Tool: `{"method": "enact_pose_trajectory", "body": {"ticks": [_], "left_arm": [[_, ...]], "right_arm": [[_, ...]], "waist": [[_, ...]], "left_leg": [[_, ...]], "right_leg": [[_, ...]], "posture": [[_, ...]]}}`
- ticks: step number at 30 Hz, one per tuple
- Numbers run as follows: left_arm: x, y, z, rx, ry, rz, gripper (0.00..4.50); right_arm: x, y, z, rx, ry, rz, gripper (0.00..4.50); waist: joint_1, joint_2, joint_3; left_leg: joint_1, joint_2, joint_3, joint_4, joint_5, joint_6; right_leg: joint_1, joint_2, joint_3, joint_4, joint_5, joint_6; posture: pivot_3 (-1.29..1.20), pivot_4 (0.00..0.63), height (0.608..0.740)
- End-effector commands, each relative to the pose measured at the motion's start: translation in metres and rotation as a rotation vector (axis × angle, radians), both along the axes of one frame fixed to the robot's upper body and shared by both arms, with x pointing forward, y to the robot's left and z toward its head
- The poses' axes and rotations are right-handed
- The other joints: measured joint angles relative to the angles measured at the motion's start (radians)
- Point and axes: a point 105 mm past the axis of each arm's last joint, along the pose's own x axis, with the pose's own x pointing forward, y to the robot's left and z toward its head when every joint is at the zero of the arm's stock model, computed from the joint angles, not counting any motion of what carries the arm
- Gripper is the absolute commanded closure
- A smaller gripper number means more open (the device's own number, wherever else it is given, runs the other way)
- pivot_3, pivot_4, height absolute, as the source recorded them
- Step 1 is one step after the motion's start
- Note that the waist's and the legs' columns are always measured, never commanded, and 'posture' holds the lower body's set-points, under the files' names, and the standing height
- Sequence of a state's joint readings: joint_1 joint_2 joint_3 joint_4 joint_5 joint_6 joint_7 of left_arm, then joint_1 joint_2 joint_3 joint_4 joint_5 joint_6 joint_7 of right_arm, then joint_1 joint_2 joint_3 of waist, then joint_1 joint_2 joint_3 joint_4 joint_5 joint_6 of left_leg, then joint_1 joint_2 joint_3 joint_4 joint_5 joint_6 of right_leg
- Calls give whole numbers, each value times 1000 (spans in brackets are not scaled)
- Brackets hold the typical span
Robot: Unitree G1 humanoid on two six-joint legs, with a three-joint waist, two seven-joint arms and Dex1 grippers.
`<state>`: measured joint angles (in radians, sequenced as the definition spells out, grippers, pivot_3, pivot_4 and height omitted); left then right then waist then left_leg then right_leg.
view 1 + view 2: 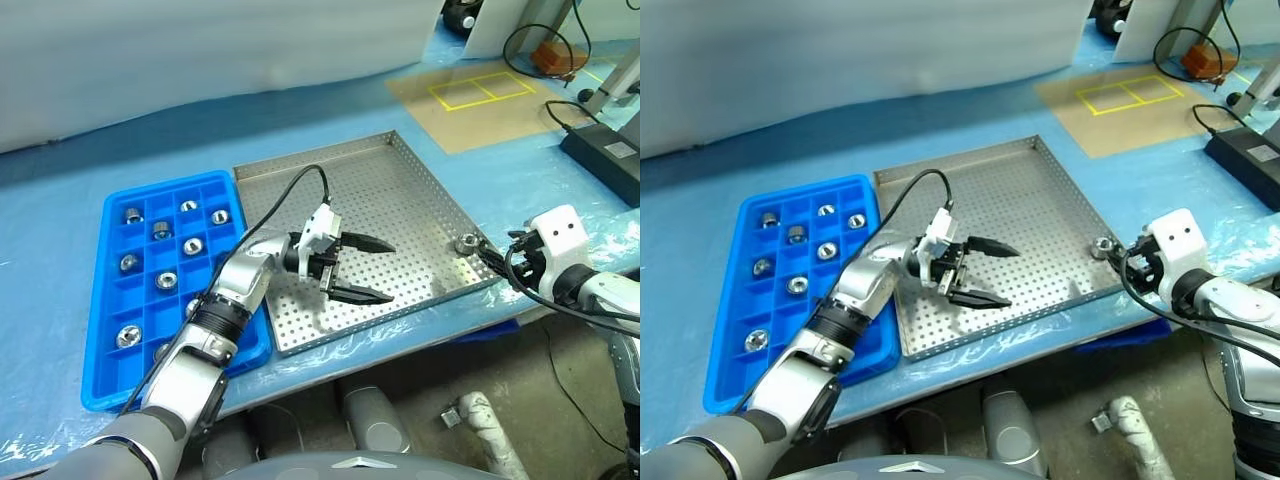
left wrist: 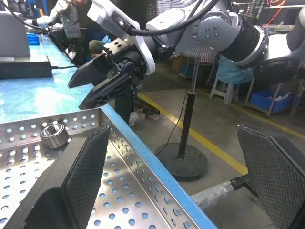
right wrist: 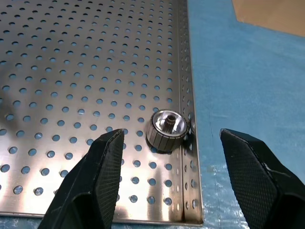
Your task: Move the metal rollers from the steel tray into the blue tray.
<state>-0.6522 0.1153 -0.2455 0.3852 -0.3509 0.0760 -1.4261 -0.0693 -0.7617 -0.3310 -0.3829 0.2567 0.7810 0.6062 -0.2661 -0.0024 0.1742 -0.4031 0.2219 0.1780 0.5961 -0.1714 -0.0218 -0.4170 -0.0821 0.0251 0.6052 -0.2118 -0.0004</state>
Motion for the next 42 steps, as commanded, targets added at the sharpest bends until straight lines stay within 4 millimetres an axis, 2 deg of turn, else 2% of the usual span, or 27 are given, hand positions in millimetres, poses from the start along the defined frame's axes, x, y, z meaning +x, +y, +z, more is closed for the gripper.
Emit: {"method": "enact_pose_trajectory", "body": {"ticks": [1,9,13,21,30,38,41,42], "left_arm": [[-5,-2,8,-27,-21,-6,0],[-7,0,8,-25,-14,7,0],[-7,1,8,-23,-13,13,0],[-5,3,8,-20,-18,32,0],[-4,2,10,-25,-25,40,0],[-2,3,9,-22,-35,60,0],[-2,3,11,-26,-36,64,0],[-2,3,11,-27,-36,65,0]], "right_arm": [[9,6,14,-17,-32,46,1189],[22,13,-21,0,86,88,1189],[29,6,-34,-28,112,70,1189],[42,-12,-37,-55,106,19,1189],[40,-1,-51,-87,136,63,1189],[42,2,-53,-85,127,75,1189],[39,12,-55,-82,127,123,1820],[38,14,-55,-84,126,132,2161]], "waist": [[0,0,0],[3,0,0],[3,0,0],[5,0,0],[6,0,0],[5,0,0],[4,0,0],[4,-1,1]], "left_leg": [[0,-1,0,0,0,0],[-1,-3,0,0,-2,3],[-2,-8,0,0,-3,5],[-2,-10,0,1,-3,6],[-4,-12,0,1,-5,8],[-4,-13,0,1,-5,9],[-3,-13,0,1,-5,9],[-3,-13,0,1,-5,9]], "right_leg": [[0,-1,0,0,0,0],[0,-6,-4,0,0,0],[0,-10,-3,0,0,1],[1,-12,-2,-1,0,1],[2,-14,-3,-2,0,1],[2,-15,-3,-2,-1,2],[2,-15,-3,-2,-1,2],[2,-15,-3,-2,-1,2]], "posture": [[-691,150,740],[-674,150,740],[-659,150,740],[-646,150,740],[-636,150,740],[-627,150,740],[-621,150,740],[-620,150,740]]}}
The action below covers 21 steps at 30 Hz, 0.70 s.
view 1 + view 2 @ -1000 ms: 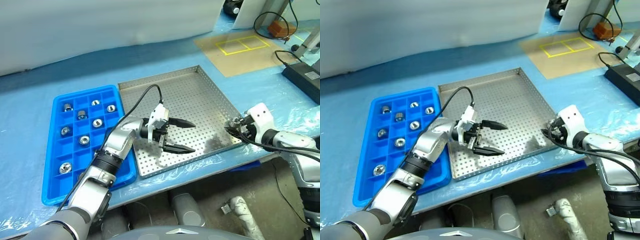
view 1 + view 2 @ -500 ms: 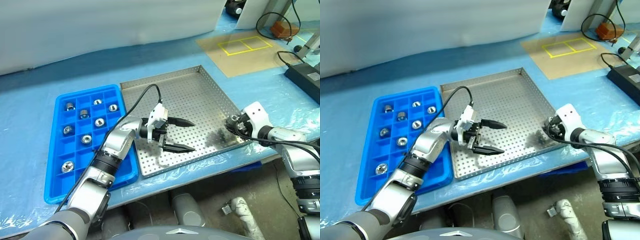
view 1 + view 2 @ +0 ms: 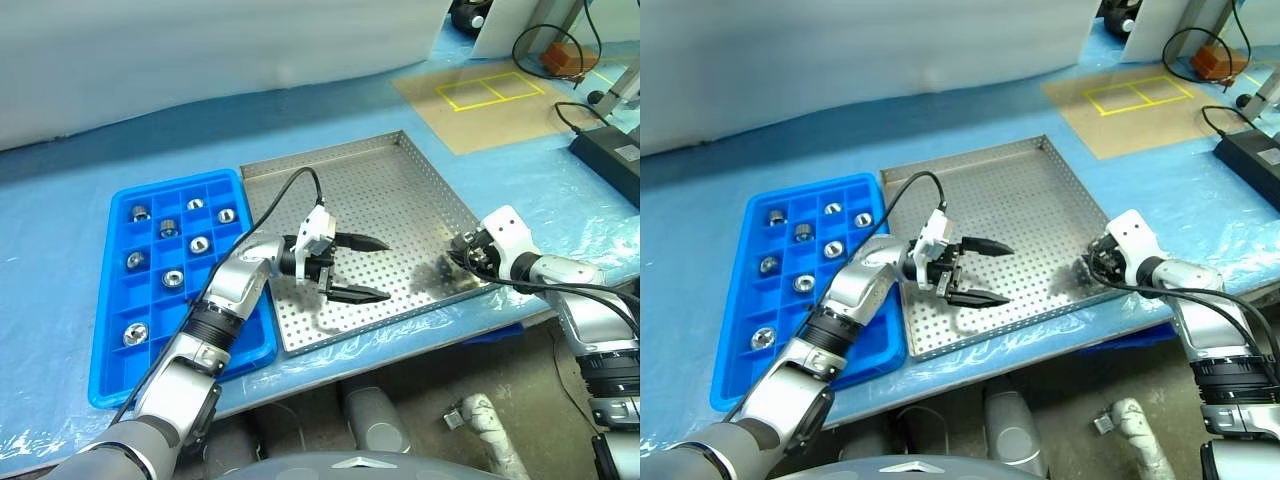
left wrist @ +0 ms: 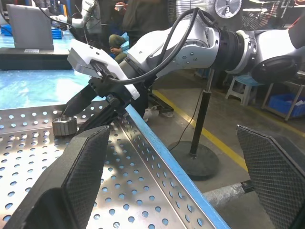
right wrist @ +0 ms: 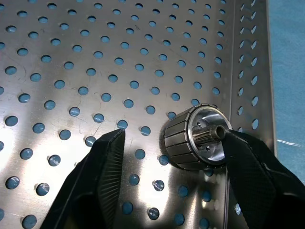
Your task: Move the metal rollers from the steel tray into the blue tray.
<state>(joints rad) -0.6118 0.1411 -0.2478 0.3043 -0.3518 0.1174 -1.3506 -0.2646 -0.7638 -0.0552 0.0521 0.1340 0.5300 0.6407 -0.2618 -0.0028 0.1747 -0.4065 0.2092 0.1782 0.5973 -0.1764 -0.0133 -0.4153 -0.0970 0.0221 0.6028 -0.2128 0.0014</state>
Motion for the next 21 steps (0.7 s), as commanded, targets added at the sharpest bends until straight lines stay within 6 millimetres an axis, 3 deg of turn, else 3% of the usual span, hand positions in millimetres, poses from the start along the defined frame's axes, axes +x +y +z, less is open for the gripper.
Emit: {"method": "enact_pose_trajectory", "body": {"ticks": [1,3,7,21], "left_arm": [[-3,-1,11,-31,-45,-7,0],[-2,0,10,-30,-46,-3,0],[-1,1,11,-29,-49,6,0],[0,2,11,-26,-53,17,0]], "right_arm": [[-2,12,-6,-14,9,47,2471],[0,9,-7,-26,3,20,3129],[2,8,-7,-21,4,22,3615],[9,9,4,-25,-53,13,3624]], "waist": [[0,0,0],[-3,0,0],[-3,-1,0],[-2,-1,0]], "left_leg": [[0,0,0,0,0,0],[0,0,0,0,0,0],[1,0,0,0,0,0],[0,0,0,-1,0,0]], "right_leg": [[0,0,0,0,0,0],[0,0,0,0,0,0],[0,0,0,0,0,0],[0,0,0,0,-1,2]], "posture": [[-619,150,740],[-616,150,740],[-611,150,740],[-604,150,740]]}}
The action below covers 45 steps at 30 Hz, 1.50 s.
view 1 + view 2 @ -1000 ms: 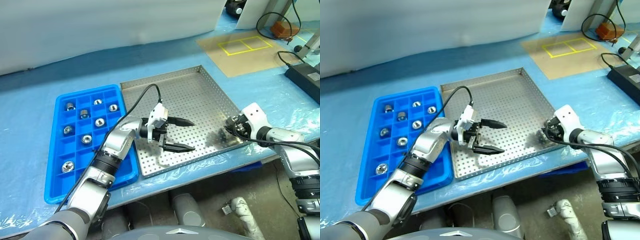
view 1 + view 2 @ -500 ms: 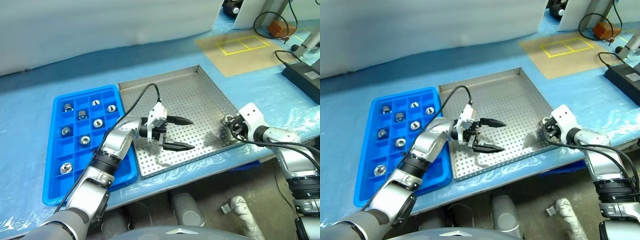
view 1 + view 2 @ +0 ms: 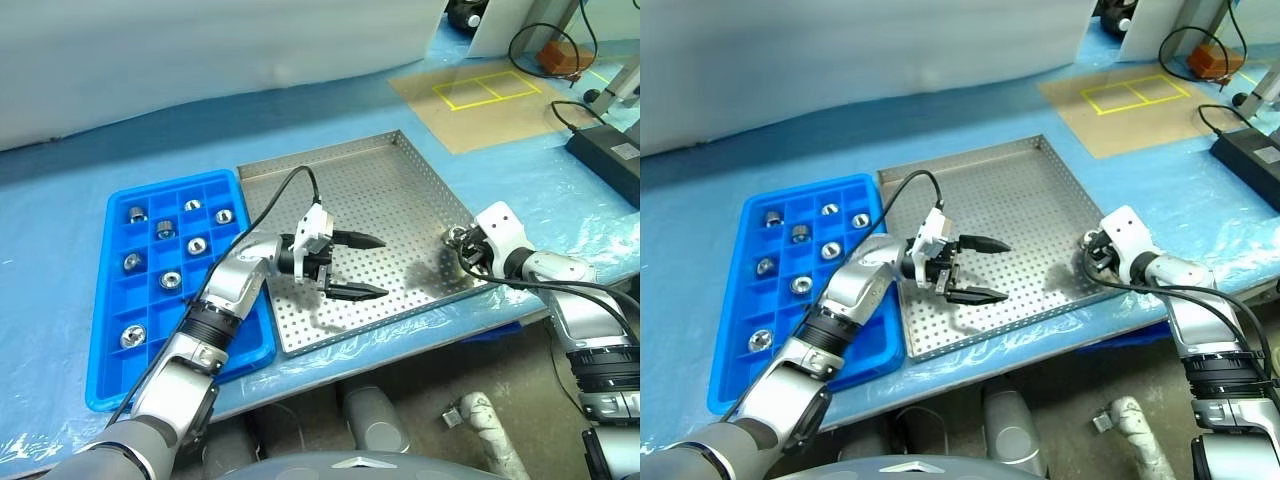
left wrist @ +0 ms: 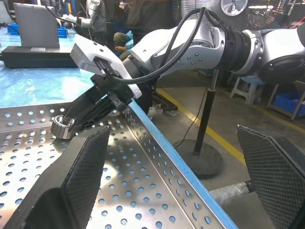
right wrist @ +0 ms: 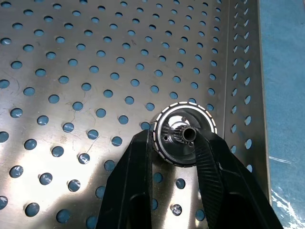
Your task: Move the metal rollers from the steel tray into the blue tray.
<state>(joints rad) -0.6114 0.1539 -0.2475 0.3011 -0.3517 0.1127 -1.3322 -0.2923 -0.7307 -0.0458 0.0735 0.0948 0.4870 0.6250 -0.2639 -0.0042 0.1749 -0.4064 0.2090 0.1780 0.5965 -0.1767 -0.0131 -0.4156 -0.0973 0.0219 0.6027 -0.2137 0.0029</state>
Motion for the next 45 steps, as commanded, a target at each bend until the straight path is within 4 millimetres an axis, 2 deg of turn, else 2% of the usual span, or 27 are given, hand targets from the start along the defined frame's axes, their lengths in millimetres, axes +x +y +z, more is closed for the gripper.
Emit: {"method": "enact_pose_trajectory", "body": {"ticks": [1,6,12,17,25,30,36,40,45], "left_arm": [[-3,0,11,-31,-46,-8,0],[-2,3,13,-29,-46,-6,0],[1,15,13,-8,-48,14,0],[5,27,16,7,-55,49,0],[4,73,26,49,-101,223,0],[-4,102,30,91,-121,352,0],[-22,139,33,146,-121,529,0],[-42,151,33,181,-100,587,0],[-70,157,31,211,-55,616,0]], "right_arm": [[2,4,5,-3,-17,7,3624],[2,21,30,47,-68,68,3624],[-15,68,62,139,-75,279,3624],[-21,88,69,149,-46,386,3624],[-13,129,72,183,-22,582,3624],[-3,158,77,204,-24,719,3624],[-7,198,71,210,27,937,3624],[-15,216,67,215,58,1053,3624],[-36,229,61,205,119,1217,3624]], "waist": [[0,0,0],[0,0,0],[4,1,1],[17,1,1],[49,2,2],[108,3,3],[224,3,3],[302,3,3],[356,3,3]], "left_leg": [[0,0,0,0,0,0],[0,0,0,0,0,0],[-2,0,0,-2,0,0],[-2,0,0,-2,0,0],[0,2,0,-2,1,-1],[0,6,0,-3,2,-3],[3,12,1,-16,8,-13],[2,16,-1,-24,12,-19],[2,16,-1,-25,12,-20]], "right_leg": [[0,0,0,0,0,0],[-1,0,0,0,0,0],[-3,0,0,0,0,0],[-3,0,0,0,0,0],[-4,1,0,4,0,0],[-4,2,-1,5,0,0],[-8,7,-2,5,0,-1],[-10,11,-3,6,-3,-5],[-10,10,-5,6,-3,-5]], "posture": [[-603,150,740],[-594,150,740],[-575,150,740],[-540,150,740],[-335,150,740],[-221,150,740],[9,150,740],[86,150,740],[172,150,740]]}}
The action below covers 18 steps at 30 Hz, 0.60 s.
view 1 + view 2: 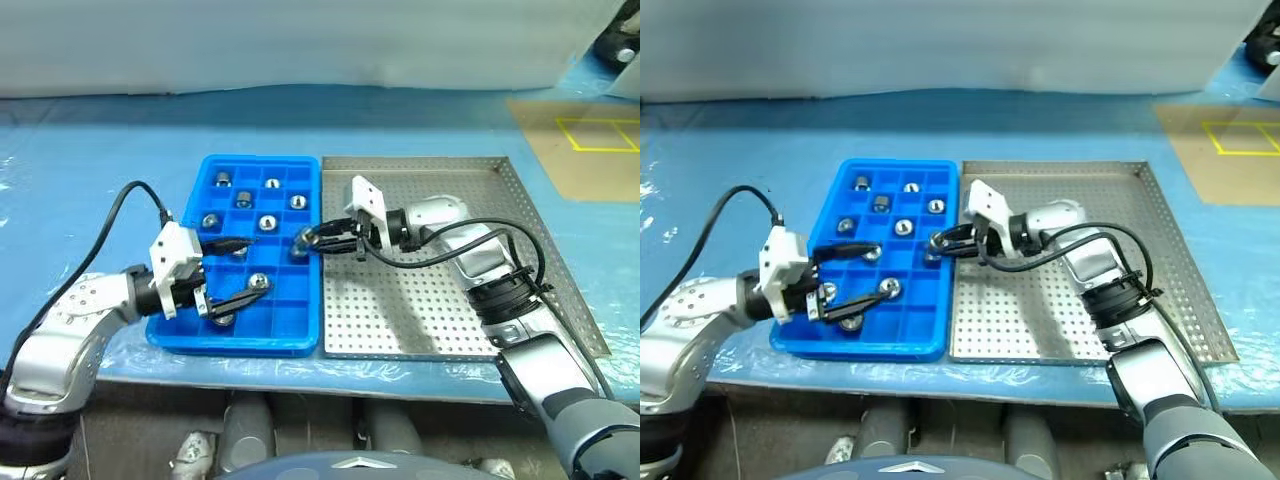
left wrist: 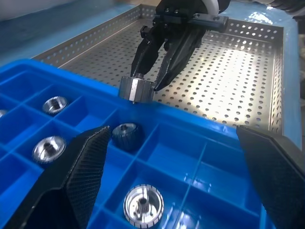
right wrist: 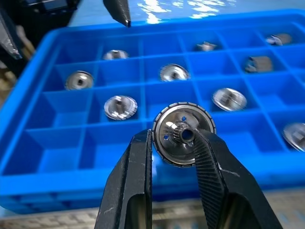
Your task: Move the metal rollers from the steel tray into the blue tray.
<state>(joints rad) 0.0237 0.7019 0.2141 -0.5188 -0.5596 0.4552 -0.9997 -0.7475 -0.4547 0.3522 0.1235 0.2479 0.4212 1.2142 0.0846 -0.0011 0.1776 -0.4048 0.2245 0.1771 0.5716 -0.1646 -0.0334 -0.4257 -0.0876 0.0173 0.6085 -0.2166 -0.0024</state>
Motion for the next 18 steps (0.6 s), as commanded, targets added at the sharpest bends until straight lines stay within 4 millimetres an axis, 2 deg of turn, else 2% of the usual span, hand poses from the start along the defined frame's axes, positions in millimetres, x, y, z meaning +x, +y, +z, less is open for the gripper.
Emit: {"method": "enact_pose_trajectory", "body": {"ticks": [1,9,18], "left_arm": [[-22,-4,13,1,-23,-17,0],[-43,-6,10,11,10,-2,0],[-52,-7,7,1,37,5,0]], "right_arm": [[-16,9,10,5,-21,145,3624],[-32,9,1,-53,29,301,3624],[-38,3,-15,-120,95,360,3624]], "waist": [[13,0,0],[31,0,0],[45,-1,0]], "left_leg": [[0,0,0,0,0,0],[2,1,-2,0,3,-5],[1,1,-3,0,4,-6]], "right_leg": [[0,0,0,0,0,0],[0,0,0,5,0,0],[-3,1,0,7,0,1]], "posture": [[181,150,740],[265,150,740],[282,150,740]]}}
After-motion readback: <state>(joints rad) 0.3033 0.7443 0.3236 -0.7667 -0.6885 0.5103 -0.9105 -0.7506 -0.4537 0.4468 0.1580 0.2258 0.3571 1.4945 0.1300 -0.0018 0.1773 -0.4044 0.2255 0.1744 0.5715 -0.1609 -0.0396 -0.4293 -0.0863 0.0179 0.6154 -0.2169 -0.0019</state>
